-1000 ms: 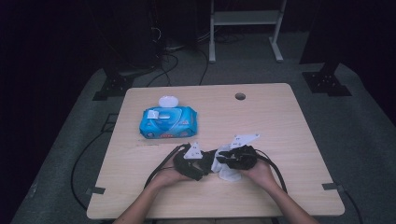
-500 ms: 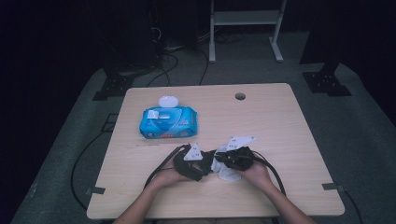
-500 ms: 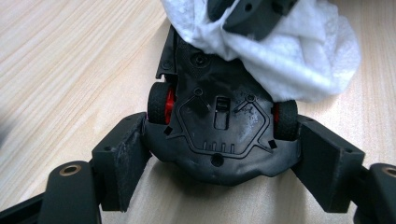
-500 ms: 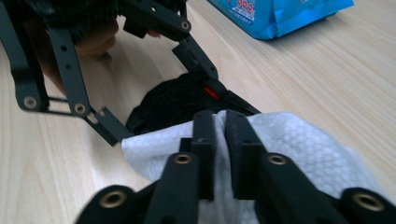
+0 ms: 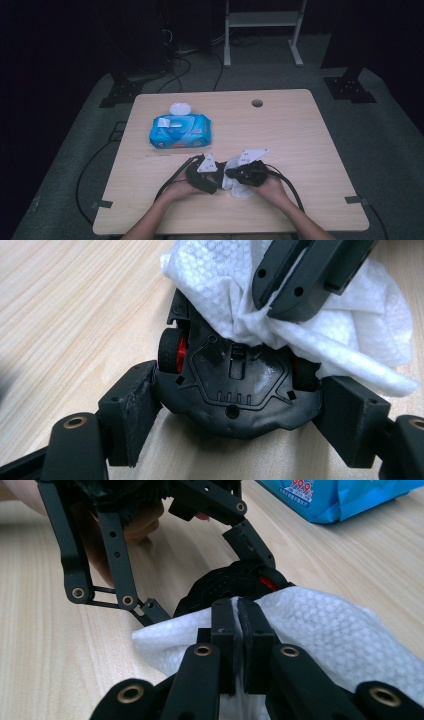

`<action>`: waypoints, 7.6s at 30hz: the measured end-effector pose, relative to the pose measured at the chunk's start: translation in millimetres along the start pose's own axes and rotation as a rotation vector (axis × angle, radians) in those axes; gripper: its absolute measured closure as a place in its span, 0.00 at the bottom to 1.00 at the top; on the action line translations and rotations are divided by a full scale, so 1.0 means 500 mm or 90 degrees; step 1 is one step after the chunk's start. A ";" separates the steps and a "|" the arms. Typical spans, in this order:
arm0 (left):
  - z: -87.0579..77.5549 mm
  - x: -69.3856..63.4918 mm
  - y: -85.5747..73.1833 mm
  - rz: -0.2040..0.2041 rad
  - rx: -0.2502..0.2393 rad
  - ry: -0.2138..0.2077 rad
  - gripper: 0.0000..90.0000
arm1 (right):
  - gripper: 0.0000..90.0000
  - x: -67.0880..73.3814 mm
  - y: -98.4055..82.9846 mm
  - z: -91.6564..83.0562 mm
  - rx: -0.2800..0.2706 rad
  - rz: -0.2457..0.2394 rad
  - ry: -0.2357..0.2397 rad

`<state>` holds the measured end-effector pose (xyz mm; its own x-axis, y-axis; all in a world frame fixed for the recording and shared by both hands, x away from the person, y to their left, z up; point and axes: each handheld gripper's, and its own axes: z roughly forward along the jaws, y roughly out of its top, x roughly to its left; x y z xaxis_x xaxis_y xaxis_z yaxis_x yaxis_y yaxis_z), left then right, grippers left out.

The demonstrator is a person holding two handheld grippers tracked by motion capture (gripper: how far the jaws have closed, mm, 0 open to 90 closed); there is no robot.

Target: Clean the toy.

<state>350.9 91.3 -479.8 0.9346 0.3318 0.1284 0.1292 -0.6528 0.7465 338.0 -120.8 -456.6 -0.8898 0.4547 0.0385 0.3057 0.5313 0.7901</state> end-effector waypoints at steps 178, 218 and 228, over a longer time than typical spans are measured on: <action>-0.011 0.009 -0.003 0.007 0.000 0.011 0.26 | 0.96 -0.090 0.014 -0.022 0.002 0.038 -0.099; -0.021 0.064 -0.018 -0.253 -0.055 -0.102 0.39 | 0.96 -0.050 -0.041 -0.074 0.033 0.024 -0.037; -0.023 0.044 -0.008 -0.186 -0.065 -0.063 0.41 | 0.93 -0.094 -0.047 -0.095 0.003 0.090 -0.060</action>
<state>366.9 108.9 -472.2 0.8913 0.4236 -0.1617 0.3676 -0.4662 0.8047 356.7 -188.7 -448.0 -0.8021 0.5903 0.0904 0.4268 0.4610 0.7780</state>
